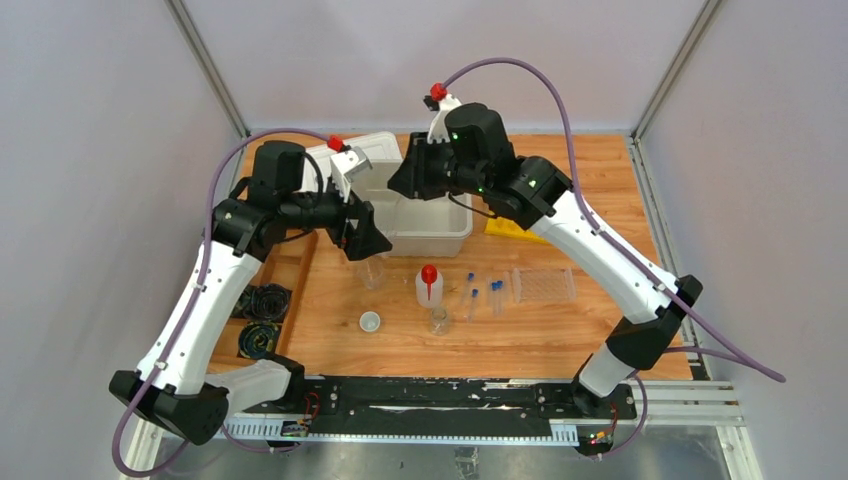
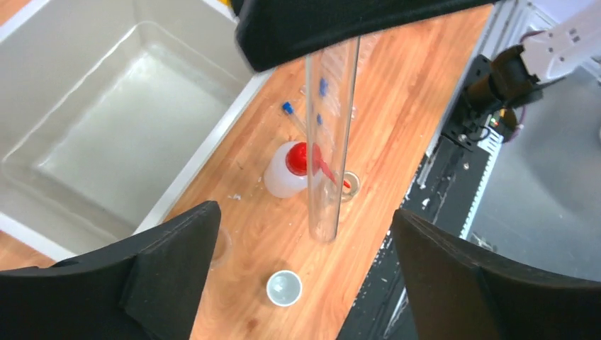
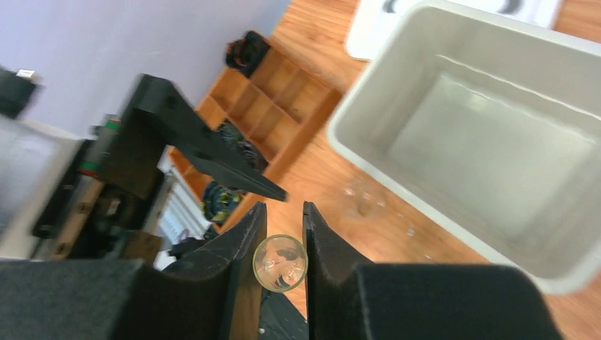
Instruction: Organize the chemistry lab equipment
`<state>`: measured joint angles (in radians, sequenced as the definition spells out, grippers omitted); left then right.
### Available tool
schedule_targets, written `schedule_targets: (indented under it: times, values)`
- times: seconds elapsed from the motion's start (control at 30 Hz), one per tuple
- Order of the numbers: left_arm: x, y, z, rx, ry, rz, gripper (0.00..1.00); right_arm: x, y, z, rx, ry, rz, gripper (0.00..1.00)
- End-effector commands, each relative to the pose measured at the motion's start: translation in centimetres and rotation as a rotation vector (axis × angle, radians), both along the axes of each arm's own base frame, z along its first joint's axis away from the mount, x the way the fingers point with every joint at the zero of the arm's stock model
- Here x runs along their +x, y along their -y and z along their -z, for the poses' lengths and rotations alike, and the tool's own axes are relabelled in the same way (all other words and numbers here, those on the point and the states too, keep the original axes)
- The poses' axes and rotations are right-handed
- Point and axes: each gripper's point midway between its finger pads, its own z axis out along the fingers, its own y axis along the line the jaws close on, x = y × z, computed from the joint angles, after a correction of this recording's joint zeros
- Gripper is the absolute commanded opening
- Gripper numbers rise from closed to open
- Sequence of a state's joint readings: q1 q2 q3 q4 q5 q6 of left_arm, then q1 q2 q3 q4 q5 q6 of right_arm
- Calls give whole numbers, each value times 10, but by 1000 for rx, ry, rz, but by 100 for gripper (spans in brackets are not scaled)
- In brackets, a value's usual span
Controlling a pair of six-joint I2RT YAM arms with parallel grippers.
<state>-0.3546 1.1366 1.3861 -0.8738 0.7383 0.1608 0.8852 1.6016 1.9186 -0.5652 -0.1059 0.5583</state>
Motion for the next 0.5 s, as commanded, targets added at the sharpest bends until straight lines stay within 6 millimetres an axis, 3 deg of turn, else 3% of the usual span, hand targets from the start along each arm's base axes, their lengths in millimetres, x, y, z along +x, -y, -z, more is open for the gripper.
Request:
schedule_targets:
  times: [0.0,0.27,0.4,0.47]
  values:
    - [19,-9,-7,34,31,-108,100,17,48,7,-130,37,90,0]
    - [47,-30,-5,135,23,-278,100,89,205,3,-472,286,614,0]
    - [52,-35,-4,165,0,-309,100,113,262,11,-555,345,800,0]
    - [54,-37,-3,169,-7,-324,100,121,281,15,-582,381,862,0]
